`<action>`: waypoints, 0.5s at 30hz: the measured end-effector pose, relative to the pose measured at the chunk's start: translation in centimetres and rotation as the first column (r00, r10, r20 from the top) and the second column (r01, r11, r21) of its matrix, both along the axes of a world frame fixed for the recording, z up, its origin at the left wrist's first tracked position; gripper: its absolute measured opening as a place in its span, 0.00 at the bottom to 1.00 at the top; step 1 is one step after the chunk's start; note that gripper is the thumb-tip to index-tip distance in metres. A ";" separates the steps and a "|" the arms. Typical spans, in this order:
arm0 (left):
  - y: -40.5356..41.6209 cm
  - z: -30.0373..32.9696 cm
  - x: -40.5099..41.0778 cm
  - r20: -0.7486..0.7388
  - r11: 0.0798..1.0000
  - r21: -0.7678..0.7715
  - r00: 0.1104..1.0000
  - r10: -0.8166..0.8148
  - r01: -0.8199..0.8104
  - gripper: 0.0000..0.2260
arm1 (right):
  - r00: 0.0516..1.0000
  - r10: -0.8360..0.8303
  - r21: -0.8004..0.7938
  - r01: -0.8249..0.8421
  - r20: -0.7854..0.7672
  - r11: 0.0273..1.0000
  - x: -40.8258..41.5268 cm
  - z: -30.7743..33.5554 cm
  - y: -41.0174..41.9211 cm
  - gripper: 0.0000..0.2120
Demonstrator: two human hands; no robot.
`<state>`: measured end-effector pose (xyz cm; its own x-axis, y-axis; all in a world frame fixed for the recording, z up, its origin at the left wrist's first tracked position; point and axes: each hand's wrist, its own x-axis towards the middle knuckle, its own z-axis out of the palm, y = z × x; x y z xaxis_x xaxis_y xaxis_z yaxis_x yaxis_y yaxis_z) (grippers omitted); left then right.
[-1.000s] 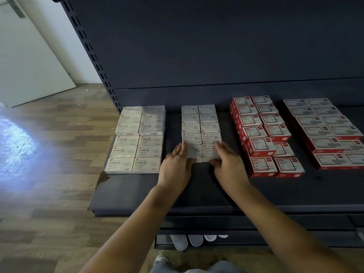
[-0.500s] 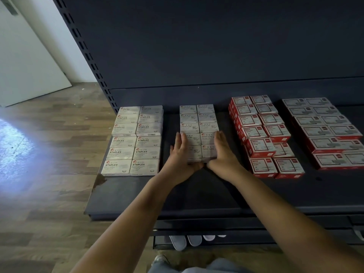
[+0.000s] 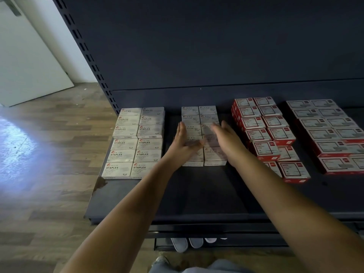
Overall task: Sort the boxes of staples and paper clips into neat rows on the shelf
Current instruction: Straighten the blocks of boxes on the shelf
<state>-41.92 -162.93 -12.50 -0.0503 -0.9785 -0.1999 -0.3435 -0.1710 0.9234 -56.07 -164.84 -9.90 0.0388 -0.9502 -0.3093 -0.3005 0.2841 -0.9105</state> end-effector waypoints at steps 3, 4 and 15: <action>-2.2 0.7 -0.3 -0.107 0.993 0.049 0.988 0.114 -0.109 0.46 | 0.999 -0.008 -0.003 0.008 -0.054 1.000 0.8 0.2 -1.8 0.33; -2.8 1.0 -0.5 -0.140 0.990 0.058 0.981 0.137 -0.130 0.48 | 0.998 -0.004 -0.012 0.003 -0.062 1.000 1.0 0.4 -2.4 0.33; -4.2 1.9 -0.3 0.174 1.000 0.003 0.985 0.008 -0.009 0.45 | 0.932 0.146 -0.109 -0.192 -0.330 0.975 1.6 -0.5 -4.3 0.37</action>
